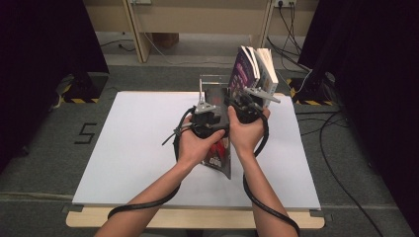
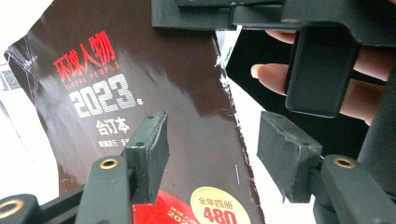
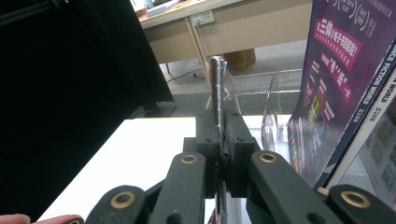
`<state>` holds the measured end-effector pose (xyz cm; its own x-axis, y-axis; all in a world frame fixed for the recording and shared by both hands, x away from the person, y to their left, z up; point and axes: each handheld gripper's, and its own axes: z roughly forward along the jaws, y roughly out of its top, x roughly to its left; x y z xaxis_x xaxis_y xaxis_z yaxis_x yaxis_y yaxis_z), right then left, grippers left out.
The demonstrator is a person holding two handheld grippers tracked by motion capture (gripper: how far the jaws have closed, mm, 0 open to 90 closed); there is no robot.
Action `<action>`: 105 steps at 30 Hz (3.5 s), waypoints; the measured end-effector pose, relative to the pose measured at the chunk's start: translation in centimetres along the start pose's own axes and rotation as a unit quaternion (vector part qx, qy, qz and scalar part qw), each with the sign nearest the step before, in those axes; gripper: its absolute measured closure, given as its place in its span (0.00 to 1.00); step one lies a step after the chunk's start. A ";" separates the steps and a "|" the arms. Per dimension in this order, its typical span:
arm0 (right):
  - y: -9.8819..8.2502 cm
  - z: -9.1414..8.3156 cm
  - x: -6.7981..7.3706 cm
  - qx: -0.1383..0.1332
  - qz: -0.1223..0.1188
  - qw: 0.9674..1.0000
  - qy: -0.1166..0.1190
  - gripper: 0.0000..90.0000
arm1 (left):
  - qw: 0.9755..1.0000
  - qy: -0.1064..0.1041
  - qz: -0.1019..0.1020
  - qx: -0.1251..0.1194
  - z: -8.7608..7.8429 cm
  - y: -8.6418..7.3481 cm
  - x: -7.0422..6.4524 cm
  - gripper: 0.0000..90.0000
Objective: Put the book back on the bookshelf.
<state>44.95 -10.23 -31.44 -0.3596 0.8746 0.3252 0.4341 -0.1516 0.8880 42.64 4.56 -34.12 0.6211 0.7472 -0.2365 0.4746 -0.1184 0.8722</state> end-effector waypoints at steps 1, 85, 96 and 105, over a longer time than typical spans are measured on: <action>0.0 0.0 0.0 0.000 0.001 1.000 0.001 0.96 | 1.000 0.000 0.000 -0.001 0.1 0.0 0.0 0.47; -10.2 -6.0 -12.4 0.106 0.069 0.992 -0.005 0.70 | 0.997 0.019 -0.053 -0.052 -6.2 -1.3 6.0 0.97; -12.4 -6.4 -13.6 0.121 0.072 0.990 -0.015 0.70 | 0.996 0.021 -0.037 -0.080 -6.6 0.9 6.1 0.97; -12.8 -6.4 -14.3 0.120 0.074 0.990 -0.021 0.70 | 0.993 0.032 -0.031 -0.107 -6.0 2.9 6.9 0.97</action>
<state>39.23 -23.73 -45.36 -0.2440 0.8702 0.4281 0.6654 -0.1709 0.7267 44.55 13.29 -30.64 0.5510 0.7892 -0.2714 0.3639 0.0654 0.9291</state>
